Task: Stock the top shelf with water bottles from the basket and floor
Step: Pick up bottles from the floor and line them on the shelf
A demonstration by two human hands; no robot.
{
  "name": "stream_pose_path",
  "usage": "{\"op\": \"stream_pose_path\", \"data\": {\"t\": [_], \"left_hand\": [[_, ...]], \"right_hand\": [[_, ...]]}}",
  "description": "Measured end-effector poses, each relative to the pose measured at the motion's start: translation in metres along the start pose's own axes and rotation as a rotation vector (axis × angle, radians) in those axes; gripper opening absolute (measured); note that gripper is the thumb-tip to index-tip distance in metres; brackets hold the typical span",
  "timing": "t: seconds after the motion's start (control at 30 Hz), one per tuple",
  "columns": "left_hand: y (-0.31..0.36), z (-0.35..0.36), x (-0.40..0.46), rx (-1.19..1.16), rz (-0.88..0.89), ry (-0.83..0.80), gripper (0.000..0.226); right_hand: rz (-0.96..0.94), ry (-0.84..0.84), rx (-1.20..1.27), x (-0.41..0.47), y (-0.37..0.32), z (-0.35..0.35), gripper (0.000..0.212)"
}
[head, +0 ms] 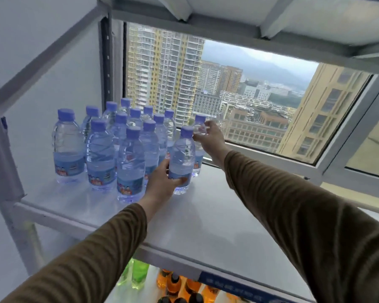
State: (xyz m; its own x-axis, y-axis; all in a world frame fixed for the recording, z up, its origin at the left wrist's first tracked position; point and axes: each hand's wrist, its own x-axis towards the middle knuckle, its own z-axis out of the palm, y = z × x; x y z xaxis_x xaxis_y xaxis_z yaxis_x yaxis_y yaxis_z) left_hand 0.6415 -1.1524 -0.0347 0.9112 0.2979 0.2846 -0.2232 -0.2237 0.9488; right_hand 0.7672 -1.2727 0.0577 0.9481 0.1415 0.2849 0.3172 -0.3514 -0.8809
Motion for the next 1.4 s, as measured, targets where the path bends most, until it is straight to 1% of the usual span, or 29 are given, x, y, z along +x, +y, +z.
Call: {"op": "stream_pose_path", "data": {"t": [0.1,0.23,0.4,0.5,0.67,0.8,0.9,1.0,1.07,1.2,1.4], "left_hand": [[-0.005,0.009,0.018,0.004,-0.012,0.030,0.052],[-0.014,0.019,0.040,0.032,-0.049,0.048,0.052],[-0.025,0.029,0.054,0.008,-0.097,0.084,0.054],[-0.030,0.032,0.062,-0.010,-0.100,0.075,0.053],[-0.036,0.031,0.063,0.017,-0.084,0.081,0.058],[-0.039,0.031,0.060,0.037,-0.079,0.090,0.056],[-0.039,0.032,0.060,0.062,-0.076,0.095,0.053],[-0.040,0.034,0.059,0.093,-0.056,0.134,0.051],[-0.041,0.037,0.058,0.120,-0.044,0.168,0.052],[-0.041,0.042,0.057,0.134,-0.033,0.237,0.051],[-0.040,0.047,0.058,0.165,-0.032,0.276,0.050]], "right_hand": [[-0.007,-0.036,0.025,0.020,0.006,0.006,0.052],[0.008,-0.062,0.043,0.042,0.012,0.011,0.056],[0.031,-0.098,0.022,0.063,0.025,0.015,0.055],[0.009,-0.091,-0.024,0.072,0.032,0.016,0.048],[-0.014,-0.107,-0.013,0.072,0.034,0.019,0.039],[-0.032,-0.157,-0.030,0.073,0.037,0.022,0.046],[-0.046,-0.194,-0.012,0.073,0.036,0.018,0.037],[-0.065,-0.229,-0.016,0.074,0.035,0.011,0.032],[-0.086,-0.218,-0.048,0.075,0.036,0.009,0.033],[-0.098,-0.142,-0.108,0.073,0.037,0.014,0.035],[-0.129,-0.070,-0.221,0.072,0.033,0.019,0.042]]}}
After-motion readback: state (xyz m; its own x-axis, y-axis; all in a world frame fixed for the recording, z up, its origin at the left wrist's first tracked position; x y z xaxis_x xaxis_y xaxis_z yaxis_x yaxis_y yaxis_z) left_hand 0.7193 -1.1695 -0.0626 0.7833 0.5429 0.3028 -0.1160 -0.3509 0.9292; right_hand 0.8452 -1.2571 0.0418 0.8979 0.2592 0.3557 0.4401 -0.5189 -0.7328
